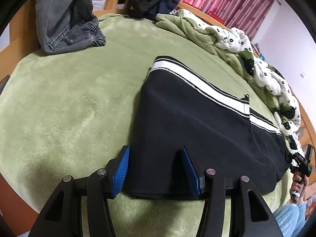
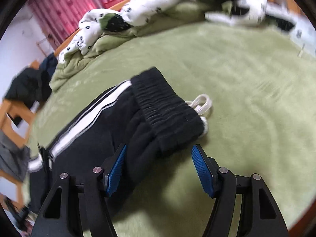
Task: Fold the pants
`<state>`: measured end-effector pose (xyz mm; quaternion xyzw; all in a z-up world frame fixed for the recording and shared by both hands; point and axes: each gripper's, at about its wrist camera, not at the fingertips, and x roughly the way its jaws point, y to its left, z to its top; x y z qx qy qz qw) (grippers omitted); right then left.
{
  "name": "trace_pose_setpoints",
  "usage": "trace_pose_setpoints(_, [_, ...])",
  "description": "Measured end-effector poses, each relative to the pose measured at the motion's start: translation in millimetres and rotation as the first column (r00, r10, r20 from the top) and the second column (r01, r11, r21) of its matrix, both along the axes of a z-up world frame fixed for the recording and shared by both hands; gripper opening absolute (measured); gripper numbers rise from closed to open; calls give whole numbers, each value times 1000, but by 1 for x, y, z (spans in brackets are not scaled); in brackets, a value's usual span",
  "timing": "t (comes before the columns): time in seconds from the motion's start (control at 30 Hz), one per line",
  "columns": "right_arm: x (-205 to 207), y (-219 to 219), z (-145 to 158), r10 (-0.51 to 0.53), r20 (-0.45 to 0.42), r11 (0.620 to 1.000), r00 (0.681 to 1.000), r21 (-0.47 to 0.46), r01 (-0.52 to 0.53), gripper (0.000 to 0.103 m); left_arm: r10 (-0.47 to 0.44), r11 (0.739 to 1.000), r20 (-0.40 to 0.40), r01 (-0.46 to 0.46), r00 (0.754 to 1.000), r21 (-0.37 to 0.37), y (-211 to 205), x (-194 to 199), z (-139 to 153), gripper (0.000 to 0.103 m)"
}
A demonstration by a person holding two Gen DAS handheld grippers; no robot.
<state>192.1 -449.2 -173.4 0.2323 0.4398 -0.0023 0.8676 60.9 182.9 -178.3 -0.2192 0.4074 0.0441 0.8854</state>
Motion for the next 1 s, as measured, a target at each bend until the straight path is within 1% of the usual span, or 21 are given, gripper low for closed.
trace_pose_setpoints(0.07, [17, -12, -14, -45, -1, 992, 999, 115, 44, 73, 15, 1000, -4, -15, 1000, 16, -2, 1, 0, 52])
trace_pose_setpoints(0.1, [22, -16, -16, -60, 6, 988, 998, 144, 58, 73, 20, 999, -6, -20, 1000, 25, -4, 3, 0, 52])
trace_pose_setpoints(0.13, [28, -21, -16, -82, 19, 984, 996, 159, 78, 71, 28, 999, -10, -28, 1000, 33, -5, 5, 0, 52])
trace_pose_setpoints(0.17, [32, -23, -14, -94, 29, 983, 995, 158, 88, 60, 34, 999, -13, -34, 999, 36, -5, 6, 1, 52])
trace_pose_setpoints(0.2, [36, -22, -4, -81, 53, 990, 995, 122, 74, 52, 38, 999, -13, -38, 999, 38, -5, 6, 1, 52])
trace_pose_setpoints(0.23, [34, -20, 9, -67, 114, 995, 991, 78, 58, 42, 41, 998, -12, -40, 999, 42, -6, 7, 2, 52])
trace_pose_setpoints(0.27, [28, -17, 26, -39, 194, 999, 980, 39, 32, 35, 39, 998, -9, -39, 999, 45, -6, 7, 2, 52])
trace_pose_setpoints(0.3, [16, -12, 43, 16, 295, 1000, 955, -7, -15, 35, 37, 998, -4, -36, 999, 50, -8, 7, 3, 52])
trace_pose_setpoints(0.33, [9, -10, 48, 43, 342, 999, 939, -46, -29, 35, 34, 998, -3, -34, 999, 57, -8, 8, 3, 52])
trace_pose_setpoints(0.37, [7, -8, 45, 54, 348, 995, 936, -93, -23, 37, 33, 997, -5, -33, 999, 64, -9, 8, 3, 52])
trace_pose_setpoints(0.4, [13, -10, 31, 56, 288, 992, 956, -128, -20, 40, 31, 997, -6, -31, 999, 69, -9, 8, 2, 52])
trace_pose_setpoints(0.43, [22, -14, 14, 55, 207, 991, 977, -129, -29, 44, 30, 997, -4, -30, 1000, 67, -9, 8, 2, 52])
trace_pose_setpoints(0.47, [29, -17, 0, 61, 134, 991, 989, -123, -44, 45, 24, 998, -1, -24, 1000, 59, -7, 8, 1, 52])
trace_pose_setpoints(0.5, [29, -23, -10, 72, 98, 992, 993, -108, -62, 46, 21, 999, 2, -21, 1000, 49, -5, 7, 1, 52])
trace_pose_setpoints(0.57, [20, -26, -4, 70, 138, 992, 988, -118, -54, 57, 17, 1000, 6, -17, 1000, 16, -1, 3, 1, 52])
trace_pose_setpoints(0.63, [15, -17, 7, 85, 124, 982, 989, -179, -62, 58, 6, 1000, 12, -6, 1000, -12, 1, -3, 2, 51])
trace_pose_setpoints(0.73, [4, 1, 24, 86, 112, 947, 990, -317, -46, 58, -14, 999, 26, 16, 1000, -45, 4, -15, 0, 52])
trace_pose_setpoints(0.8, [-11, 9, 37, 91, 101, 923, 991, -382, -46, 58, -11, 995, 45, 15, 999, -101, 10, -22, -5, 53])
trace_pose_setpoints(0.83, [-19, 12, 45, 88, 110, 915, 990, -401, -37, 58, 0, 987, 51, 8, 999, -160, 15, -24, -11, 53])
trace_pose_setpoints(0.9, [-36, 12, 58, 74, 120, 913, 990, -409, -18, 58, 6, 974, 55, 7, 998, -227, 22, -27, -17, 53])
trace_pose_setpoints(1.0, [-53, 24, 80, 69, 135, 938, 988, -345, -18, 58, -10, 943, 50, 26, 999, -332, 32, -33, -30, 53])
